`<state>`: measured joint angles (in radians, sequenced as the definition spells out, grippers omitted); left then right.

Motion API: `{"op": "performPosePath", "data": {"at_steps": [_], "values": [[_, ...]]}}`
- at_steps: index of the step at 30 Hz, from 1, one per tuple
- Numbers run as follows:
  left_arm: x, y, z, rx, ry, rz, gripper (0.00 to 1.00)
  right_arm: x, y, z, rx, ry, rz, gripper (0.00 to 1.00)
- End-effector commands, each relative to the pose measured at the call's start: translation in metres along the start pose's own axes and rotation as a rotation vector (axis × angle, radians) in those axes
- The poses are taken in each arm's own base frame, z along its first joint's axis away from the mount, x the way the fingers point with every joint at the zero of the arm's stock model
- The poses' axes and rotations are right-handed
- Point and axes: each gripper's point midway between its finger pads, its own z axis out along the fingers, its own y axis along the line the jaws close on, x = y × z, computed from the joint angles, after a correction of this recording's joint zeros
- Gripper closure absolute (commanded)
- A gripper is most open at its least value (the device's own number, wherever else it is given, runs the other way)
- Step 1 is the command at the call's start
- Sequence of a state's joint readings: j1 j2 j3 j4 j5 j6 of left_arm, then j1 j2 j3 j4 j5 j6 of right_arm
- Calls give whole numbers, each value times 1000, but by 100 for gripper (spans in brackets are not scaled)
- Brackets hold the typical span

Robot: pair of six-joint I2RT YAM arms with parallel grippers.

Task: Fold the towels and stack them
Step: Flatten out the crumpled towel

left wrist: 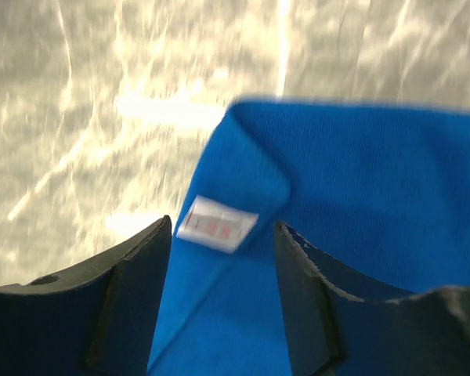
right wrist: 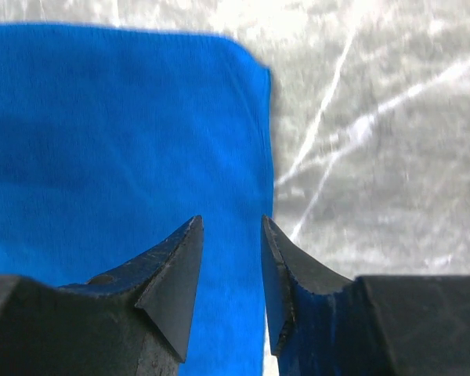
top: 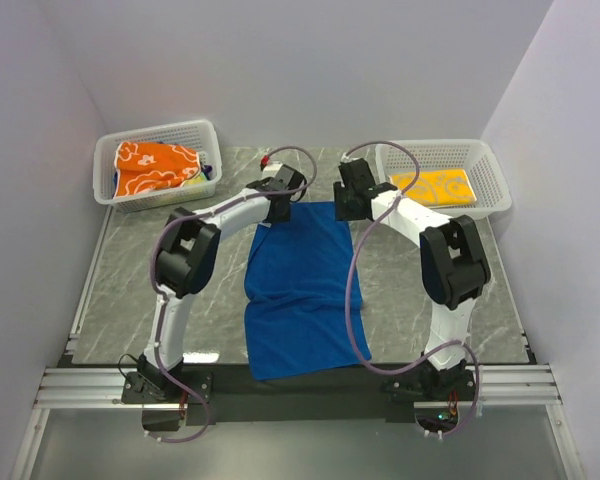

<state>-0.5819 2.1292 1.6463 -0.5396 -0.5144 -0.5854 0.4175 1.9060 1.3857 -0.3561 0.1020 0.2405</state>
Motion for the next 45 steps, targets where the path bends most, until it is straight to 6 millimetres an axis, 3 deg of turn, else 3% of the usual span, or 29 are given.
{"op": "performPosePath", "data": {"at_steps": [1,8,17,30,38,45], "values": [[-47,-3,-2,-57,-134,-33,40,-35,10,2,-34,-79,-2,57],[-52,-19,15,-65,-182,-94,43,-30,10,19,-39,-55,3,57],[-36,-23,36,-106,-156,-98,43,-24,7,28,-46,-35,8,57],[-33,-1,28,-161,-159,-86,57,-27,1,29,-38,-41,18,57],[-34,13,20,-156,-148,-88,56,-33,-8,35,-28,-42,26,57],[-36,17,16,-129,-132,-82,55,-42,-4,45,-51,-33,20,57]]}}
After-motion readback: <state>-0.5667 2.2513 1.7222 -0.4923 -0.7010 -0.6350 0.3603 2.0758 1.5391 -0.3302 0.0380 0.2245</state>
